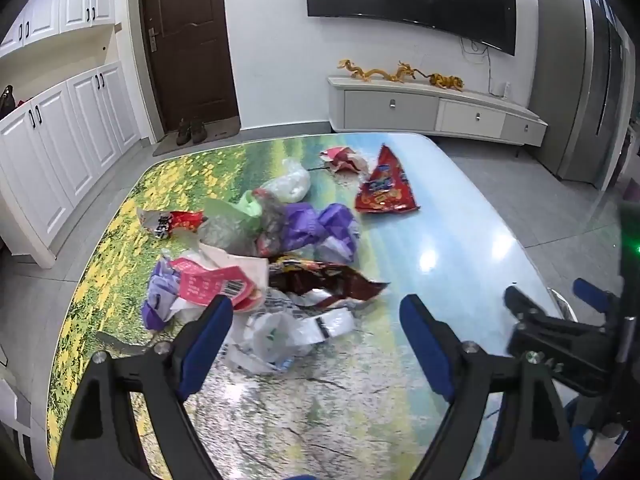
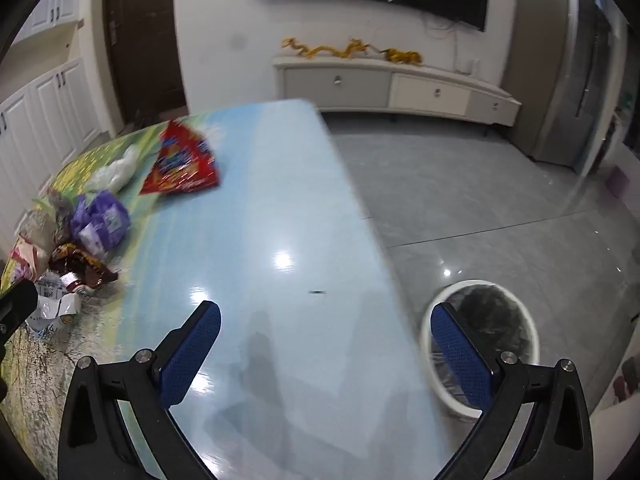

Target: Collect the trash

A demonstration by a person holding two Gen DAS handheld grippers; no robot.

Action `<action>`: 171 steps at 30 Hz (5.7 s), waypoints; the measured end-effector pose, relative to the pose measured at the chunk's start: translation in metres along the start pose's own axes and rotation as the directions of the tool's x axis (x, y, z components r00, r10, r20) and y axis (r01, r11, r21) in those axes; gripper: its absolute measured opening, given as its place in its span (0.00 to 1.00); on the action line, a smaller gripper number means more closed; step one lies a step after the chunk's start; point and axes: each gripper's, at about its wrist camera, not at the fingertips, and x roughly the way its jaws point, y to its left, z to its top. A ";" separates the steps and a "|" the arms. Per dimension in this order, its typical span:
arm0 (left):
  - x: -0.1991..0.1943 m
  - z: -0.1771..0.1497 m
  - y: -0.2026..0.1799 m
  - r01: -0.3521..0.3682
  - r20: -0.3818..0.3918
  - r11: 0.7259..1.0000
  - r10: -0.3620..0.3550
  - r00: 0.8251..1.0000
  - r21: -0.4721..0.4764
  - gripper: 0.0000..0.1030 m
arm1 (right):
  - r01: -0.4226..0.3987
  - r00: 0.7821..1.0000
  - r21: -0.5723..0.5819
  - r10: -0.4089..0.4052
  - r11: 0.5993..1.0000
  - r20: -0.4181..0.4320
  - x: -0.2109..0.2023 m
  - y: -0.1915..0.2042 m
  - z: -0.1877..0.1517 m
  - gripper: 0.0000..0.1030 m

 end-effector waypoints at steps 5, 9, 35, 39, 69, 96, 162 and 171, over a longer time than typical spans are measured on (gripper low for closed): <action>-0.007 0.004 -0.021 0.013 0.009 1.000 -0.013 1.000 0.021 0.83 | 0.023 0.998 0.032 -0.025 0.999 0.050 -0.016 -0.029 0.004 1.00; -0.012 0.008 -0.037 0.013 0.017 1.000 -0.014 1.000 0.028 0.83 | 0.025 0.996 0.045 -0.029 0.999 0.082 -0.027 -0.044 0.008 1.00; -0.077 0.033 -0.039 -0.170 0.187 0.983 0.181 0.966 -0.072 0.83 | -0.049 0.961 0.069 0.028 0.996 0.275 -0.080 -0.070 0.018 1.00; -0.079 0.037 -0.044 -0.150 0.190 0.987 0.157 0.969 -0.049 0.83 | -0.043 0.959 0.049 0.028 0.998 0.281 -0.084 -0.066 0.017 1.00; -0.053 0.042 -0.083 -0.046 0.182 0.993 0.025 0.983 0.110 0.90 | -0.001 0.950 0.088 -0.027 0.996 0.312 -0.080 -0.082 0.015 1.00; -0.027 0.021 -0.049 0.183 0.137 0.972 -0.204 0.969 0.150 0.90 | 0.118 0.954 0.165 -0.158 0.979 0.255 -0.086 -0.078 0.010 1.00; 0.004 0.049 -0.019 0.396 0.019 0.906 -0.403 0.915 0.149 0.24 | -0.396 0.918 0.127 0.387 0.910 0.087 -0.002 -0.085 0.037 0.35; 0.032 0.060 -0.218 0.600 -0.180 0.737 -0.574 0.799 0.312 0.25 | -0.102 0.992 0.353 0.122 0.930 -0.035 0.042 -0.236 -0.022 0.37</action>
